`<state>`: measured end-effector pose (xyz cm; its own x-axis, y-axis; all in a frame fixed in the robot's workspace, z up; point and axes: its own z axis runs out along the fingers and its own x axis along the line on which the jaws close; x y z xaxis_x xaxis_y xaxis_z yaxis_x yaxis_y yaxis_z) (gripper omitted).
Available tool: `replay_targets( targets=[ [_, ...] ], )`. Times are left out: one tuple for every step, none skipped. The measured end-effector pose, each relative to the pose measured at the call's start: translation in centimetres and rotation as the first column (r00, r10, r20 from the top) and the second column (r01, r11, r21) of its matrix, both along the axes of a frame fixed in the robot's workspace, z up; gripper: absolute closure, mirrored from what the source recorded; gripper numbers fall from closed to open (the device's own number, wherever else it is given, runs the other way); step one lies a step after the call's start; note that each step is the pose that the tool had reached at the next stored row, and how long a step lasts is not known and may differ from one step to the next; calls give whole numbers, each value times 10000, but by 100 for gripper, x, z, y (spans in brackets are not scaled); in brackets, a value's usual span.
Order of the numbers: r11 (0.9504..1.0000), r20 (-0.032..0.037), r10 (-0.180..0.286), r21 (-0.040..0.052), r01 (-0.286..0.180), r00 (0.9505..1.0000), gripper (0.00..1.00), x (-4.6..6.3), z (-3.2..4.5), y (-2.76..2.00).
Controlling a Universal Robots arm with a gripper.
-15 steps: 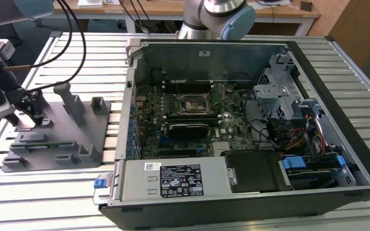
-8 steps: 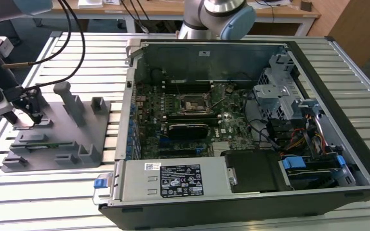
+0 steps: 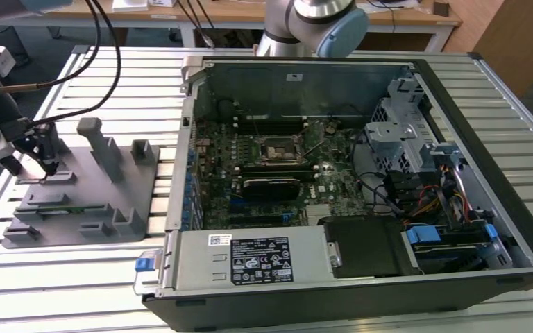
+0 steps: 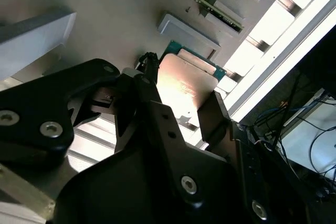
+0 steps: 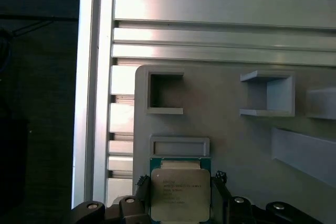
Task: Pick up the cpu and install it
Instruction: 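Pick up the cpu and move it towards the insertion slot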
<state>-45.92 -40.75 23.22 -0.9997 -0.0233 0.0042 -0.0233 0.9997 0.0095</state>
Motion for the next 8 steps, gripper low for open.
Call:
replay_targets(
  targets=[
    [10000, 0, 1, 0, -1, 10000, 46, 0, 18, 1],
    [10000, 0, 0, 0, 0, 10000, 46, 0, 35, 1],
    [10000, 0, 1, 0, -1, 10000, 46, 0, 53, 2],
    [10000, 0, 1, 0, -1, 10000, 46, 0, 71, 3],
    [10000, -1, 1, -1, -1, 10000, 46, 0, 91, 4],
    [10000, -1, 1, 0, -1, 10000, 46, 0, 111, 5],
    [10000, 0, 0, 0, 0, 10000, 46, 0, 132, 7],
    [10000, 0, 1, -1, -1, 10000, 46, 0, 154, 9]
  ],
)
